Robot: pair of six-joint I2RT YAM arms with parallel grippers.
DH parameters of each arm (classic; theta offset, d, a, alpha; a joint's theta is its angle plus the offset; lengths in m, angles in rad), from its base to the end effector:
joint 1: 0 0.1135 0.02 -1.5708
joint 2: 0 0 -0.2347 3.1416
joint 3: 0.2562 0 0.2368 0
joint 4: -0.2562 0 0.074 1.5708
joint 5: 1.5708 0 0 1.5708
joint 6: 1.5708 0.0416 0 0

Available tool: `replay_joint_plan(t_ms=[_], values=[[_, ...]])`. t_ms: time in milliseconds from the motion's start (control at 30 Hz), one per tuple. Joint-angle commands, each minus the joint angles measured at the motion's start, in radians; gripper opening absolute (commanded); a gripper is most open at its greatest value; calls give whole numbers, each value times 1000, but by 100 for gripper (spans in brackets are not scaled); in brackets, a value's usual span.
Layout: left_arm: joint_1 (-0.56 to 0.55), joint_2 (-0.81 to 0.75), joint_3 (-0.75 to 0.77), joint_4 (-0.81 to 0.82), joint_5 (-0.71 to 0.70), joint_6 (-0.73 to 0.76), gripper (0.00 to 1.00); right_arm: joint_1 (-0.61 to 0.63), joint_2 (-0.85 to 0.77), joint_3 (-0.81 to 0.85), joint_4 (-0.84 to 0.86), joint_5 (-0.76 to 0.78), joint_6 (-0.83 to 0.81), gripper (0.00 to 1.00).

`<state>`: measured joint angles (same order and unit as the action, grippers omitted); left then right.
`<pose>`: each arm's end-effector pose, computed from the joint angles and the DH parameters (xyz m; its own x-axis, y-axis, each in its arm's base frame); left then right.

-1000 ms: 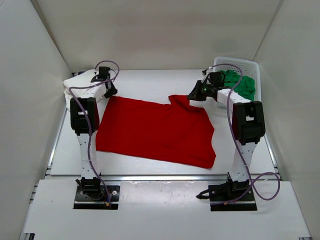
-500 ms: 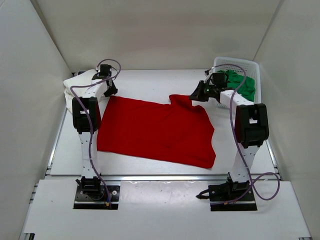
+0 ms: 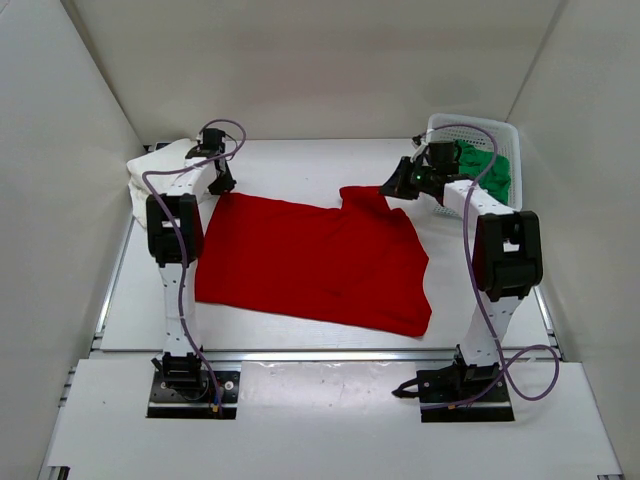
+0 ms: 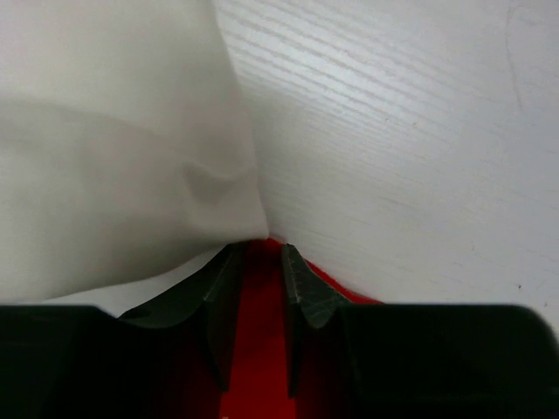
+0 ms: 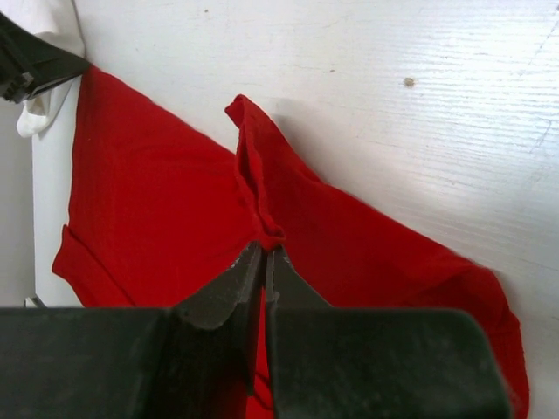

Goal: Fold and stack the t-shirts
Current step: Grap the side of the flattened tshirt furthest away from the robot with both arms, then fold the other side of the tshirt into a rectangle

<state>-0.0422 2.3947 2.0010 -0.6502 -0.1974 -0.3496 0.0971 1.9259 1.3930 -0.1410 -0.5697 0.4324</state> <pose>0.4844 -0.0123 0.1413 -0.7918 -0.3027 -0.5305 -0.3495 0.9368 -0.0130 0.4105 0.0625 0.2008 -0.7739 0.2792 -0.5684 -0.1947 0.7492 0.6331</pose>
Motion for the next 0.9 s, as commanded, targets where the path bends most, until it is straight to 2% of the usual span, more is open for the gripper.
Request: replay_joint_plan(t_ms=[0,33,300,467,633,867], values=[[-15,4,64,-32,-11,27,34,-11,-70,3,47,-27,11,0],[-13,3,58,-34,-11,24,34,-16,-70,1,49,-22,14,0],[-22,-15,58,-49,-36,14,0,-14,-123,-2,21,-29,5,0],[-35,-104,9,-11,-2,-6,0,-8,-231,-133,3,11,-4,0],[-51,-285,-235,118,30,-14,0,6,-430,-357,24,24,-14,0],[-21,-546,-600,260,30,-52,0,85,-649,-566,-58,71,-63,0]])
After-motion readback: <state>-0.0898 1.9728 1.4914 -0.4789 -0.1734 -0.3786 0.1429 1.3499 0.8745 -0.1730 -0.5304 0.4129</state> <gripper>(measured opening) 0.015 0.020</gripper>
